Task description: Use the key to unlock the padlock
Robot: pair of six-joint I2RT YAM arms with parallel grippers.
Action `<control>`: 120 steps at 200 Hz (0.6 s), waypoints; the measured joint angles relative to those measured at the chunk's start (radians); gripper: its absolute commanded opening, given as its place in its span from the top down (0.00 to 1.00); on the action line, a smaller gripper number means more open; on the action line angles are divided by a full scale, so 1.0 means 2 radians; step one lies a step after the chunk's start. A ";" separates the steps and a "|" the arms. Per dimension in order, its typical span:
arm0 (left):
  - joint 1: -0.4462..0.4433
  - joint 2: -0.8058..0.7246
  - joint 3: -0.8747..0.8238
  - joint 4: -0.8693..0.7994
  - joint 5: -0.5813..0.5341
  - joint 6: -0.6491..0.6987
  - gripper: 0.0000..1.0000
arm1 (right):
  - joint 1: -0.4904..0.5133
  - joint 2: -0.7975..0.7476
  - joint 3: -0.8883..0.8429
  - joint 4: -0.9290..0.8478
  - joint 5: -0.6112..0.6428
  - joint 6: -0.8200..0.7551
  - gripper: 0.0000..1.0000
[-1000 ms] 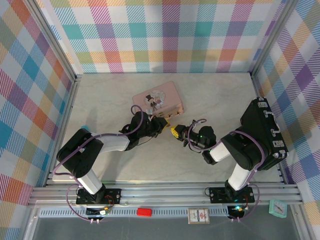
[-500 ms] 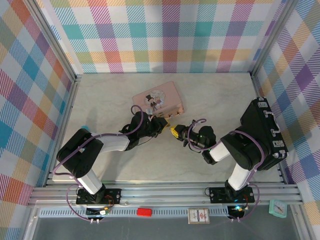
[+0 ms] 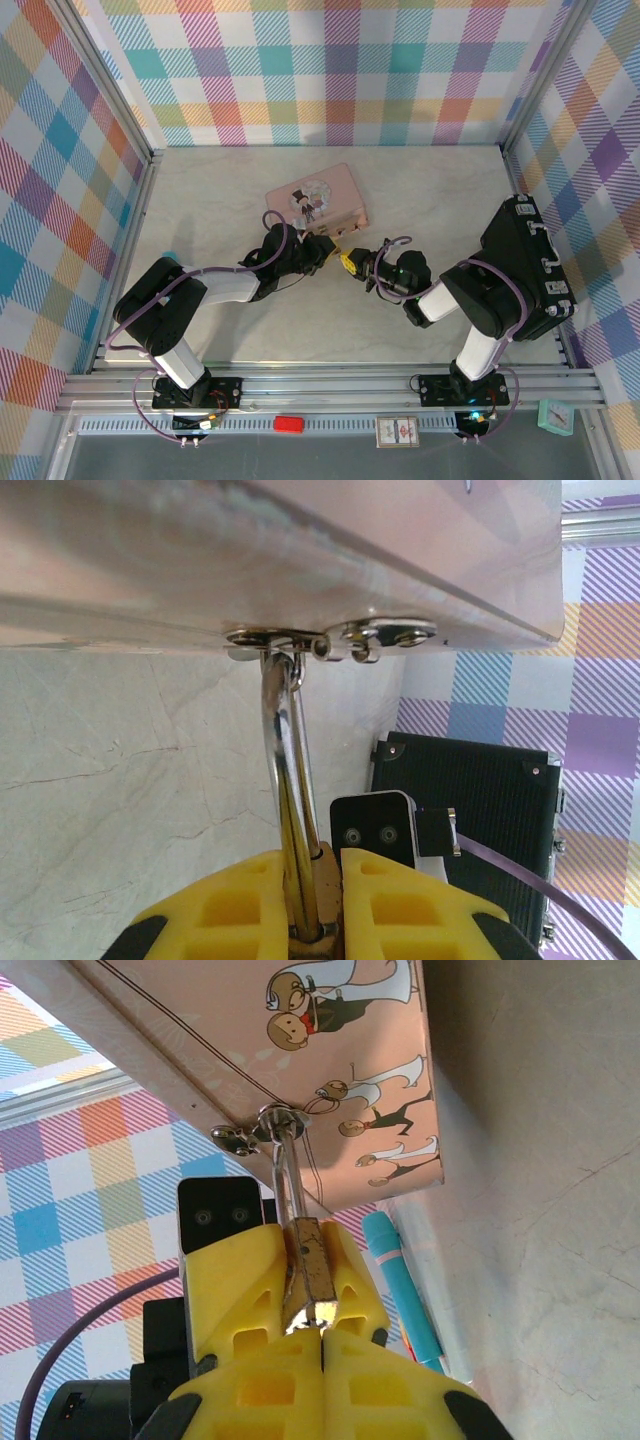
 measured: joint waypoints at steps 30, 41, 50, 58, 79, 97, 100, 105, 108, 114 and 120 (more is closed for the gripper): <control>-0.004 0.000 0.000 -0.002 -0.005 0.002 1.00 | -0.002 0.001 0.000 -0.001 -0.004 0.000 1.00; -0.005 0.000 0.000 -0.004 -0.008 0.002 1.00 | -0.002 0.003 0.000 0.000 -0.006 0.000 1.00; -0.005 0.000 0.000 -0.007 -0.008 0.003 1.00 | -0.002 0.004 0.000 0.000 -0.007 0.000 1.00; -0.006 -0.001 0.000 -0.010 -0.010 0.005 1.00 | -0.002 0.006 0.000 0.000 -0.009 0.000 1.00; -0.009 -0.001 0.000 -0.015 -0.015 0.012 1.00 | -0.003 0.009 0.000 -0.001 -0.014 0.000 1.00; -0.010 -0.001 0.002 -0.024 -0.017 0.017 1.00 | -0.003 0.010 0.000 -0.003 -0.016 0.000 1.00; -0.010 -0.002 0.002 -0.025 -0.018 0.017 1.00 | -0.003 0.010 0.000 -0.004 -0.016 0.000 1.00; -0.010 -0.002 0.002 -0.028 -0.018 0.019 1.00 | -0.003 0.010 0.000 -0.005 -0.017 0.000 1.00; -0.011 -0.003 0.002 -0.029 -0.019 0.019 1.00 | -0.003 0.010 0.000 -0.005 -0.018 -0.001 1.00; -0.011 -0.004 0.003 -0.034 -0.020 0.020 1.00 | -0.003 0.010 0.000 -0.008 -0.018 -0.001 1.00; -0.011 -0.004 0.004 -0.040 -0.021 0.020 1.00 | -0.003 0.010 0.000 -0.012 -0.018 -0.002 1.00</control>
